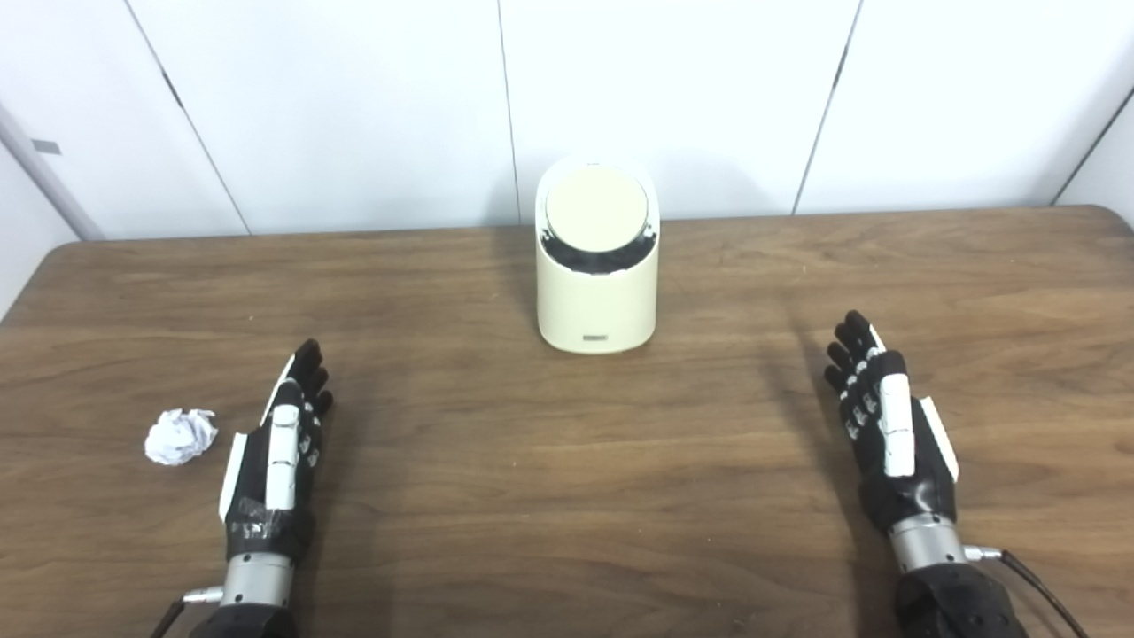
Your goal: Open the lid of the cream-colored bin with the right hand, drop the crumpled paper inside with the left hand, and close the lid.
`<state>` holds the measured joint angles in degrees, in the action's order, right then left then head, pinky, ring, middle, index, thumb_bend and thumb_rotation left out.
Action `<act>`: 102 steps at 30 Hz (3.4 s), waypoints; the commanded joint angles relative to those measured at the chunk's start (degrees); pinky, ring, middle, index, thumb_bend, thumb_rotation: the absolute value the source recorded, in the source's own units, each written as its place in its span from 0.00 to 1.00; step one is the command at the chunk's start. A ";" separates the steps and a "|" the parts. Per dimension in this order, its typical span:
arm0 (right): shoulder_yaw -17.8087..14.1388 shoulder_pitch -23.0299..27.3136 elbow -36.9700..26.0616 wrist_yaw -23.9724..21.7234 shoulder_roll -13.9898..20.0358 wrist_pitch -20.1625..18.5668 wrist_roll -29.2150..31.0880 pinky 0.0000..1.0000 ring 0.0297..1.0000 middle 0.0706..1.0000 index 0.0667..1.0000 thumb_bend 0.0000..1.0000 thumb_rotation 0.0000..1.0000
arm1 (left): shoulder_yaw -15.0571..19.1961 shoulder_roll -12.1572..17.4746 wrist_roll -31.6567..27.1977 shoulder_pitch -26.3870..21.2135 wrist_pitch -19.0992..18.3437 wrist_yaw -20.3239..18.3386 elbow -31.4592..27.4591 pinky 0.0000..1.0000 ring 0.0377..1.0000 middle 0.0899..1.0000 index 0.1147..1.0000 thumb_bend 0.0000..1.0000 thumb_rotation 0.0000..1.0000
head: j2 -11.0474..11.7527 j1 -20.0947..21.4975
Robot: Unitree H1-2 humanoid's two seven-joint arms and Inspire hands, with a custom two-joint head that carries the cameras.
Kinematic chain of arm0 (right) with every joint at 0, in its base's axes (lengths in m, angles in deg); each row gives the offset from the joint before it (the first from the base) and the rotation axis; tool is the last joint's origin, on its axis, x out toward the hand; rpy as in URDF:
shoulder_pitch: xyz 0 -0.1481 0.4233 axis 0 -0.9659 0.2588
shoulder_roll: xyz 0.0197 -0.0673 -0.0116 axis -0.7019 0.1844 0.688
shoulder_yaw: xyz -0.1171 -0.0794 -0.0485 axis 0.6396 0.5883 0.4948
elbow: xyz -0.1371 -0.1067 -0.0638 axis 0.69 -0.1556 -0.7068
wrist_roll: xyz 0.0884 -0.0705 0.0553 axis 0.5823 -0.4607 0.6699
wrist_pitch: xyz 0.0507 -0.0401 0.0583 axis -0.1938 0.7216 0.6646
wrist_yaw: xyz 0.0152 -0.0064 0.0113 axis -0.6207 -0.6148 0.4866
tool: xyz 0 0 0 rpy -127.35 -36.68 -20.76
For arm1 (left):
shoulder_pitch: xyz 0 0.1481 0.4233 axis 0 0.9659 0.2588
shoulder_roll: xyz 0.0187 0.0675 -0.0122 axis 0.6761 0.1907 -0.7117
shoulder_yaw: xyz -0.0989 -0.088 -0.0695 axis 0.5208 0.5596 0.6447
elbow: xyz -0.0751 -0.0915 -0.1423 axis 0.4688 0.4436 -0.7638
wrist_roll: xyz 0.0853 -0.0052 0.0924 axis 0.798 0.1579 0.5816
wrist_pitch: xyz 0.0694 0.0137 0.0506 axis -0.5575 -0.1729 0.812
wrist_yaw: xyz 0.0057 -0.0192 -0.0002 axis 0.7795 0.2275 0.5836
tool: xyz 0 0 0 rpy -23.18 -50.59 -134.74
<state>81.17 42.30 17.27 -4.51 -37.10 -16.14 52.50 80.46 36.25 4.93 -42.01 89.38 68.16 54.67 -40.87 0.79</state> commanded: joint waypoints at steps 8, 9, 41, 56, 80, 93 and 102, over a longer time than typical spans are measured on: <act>0.12 -0.20 -0.68 -0.23 0.21 1.26 -0.03 1.00 0.96 0.96 0.95 0.52 1.00 | -0.26 0.07 0.29 0.76 2.08 -0.31 -1.95 1.00 1.00 1.00 0.97 0.58 0.89 | 2.31 0.45; 0.16 -0.19 -0.60 -0.28 0.27 1.37 -0.08 1.00 0.97 0.96 0.95 0.52 1.00 | -0.32 0.08 0.41 0.84 2.17 -0.32 -1.90 1.00 1.00 1.00 0.97 0.58 0.90 | 2.98 0.35; 1.38 7.90 -2.42 0.28 4.23 0.52 -7.42 0.89 0.95 0.95 0.94 0.59 0.56 | -1.21 -1.15 1.25 2.25 5.24 -0.05 -0.27 1.00 1.00 1.00 0.98 0.52 0.93 | 9.14 0.21; 5.92 17.57 -4.54 0.75 6.97 -7.88 -21.85 0.88 0.89 0.91 0.91 0.81 0.57 | -1.73 -1.63 3.02 2.53 5.92 0.45 0.57 1.00 1.00 1.00 0.99 0.46 0.97 | 10.63 0.50; 13.62 34.51 -2.50 -4.56 8.76 -21.86 -30.61 0.86 0.92 0.92 0.90 0.91 0.42 | -2.27 -1.67 4.11 1.19 6.92 0.40 2.51 1.00 1.00 1.00 1.00 0.42 0.97 | 11.56 1.16; 16.73 43.17 3.62 -10.13 11.11 -24.94 -36.04 0.79 0.90 0.92 0.89 0.92 0.43 | -2.22 -2.24 4.96 0.94 8.22 0.94 3.41 1.00 1.00 1.00 0.98 0.40 0.98 | 11.66 0.87; 19.52 47.84 6.68 -13.53 12.08 -24.98 -40.33 0.82 0.92 0.93 0.91 0.91 0.40 | -1.93 -2.18 4.61 0.70 8.84 0.82 4.03 1.00 1.00 1.00 0.98 0.42 0.96 | 11.46 0.99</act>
<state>100.76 86.20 24.40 -18.12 -25.98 -41.28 13.48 79.02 35.05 9.99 -41.69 96.15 68.65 55.46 -29.36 1.76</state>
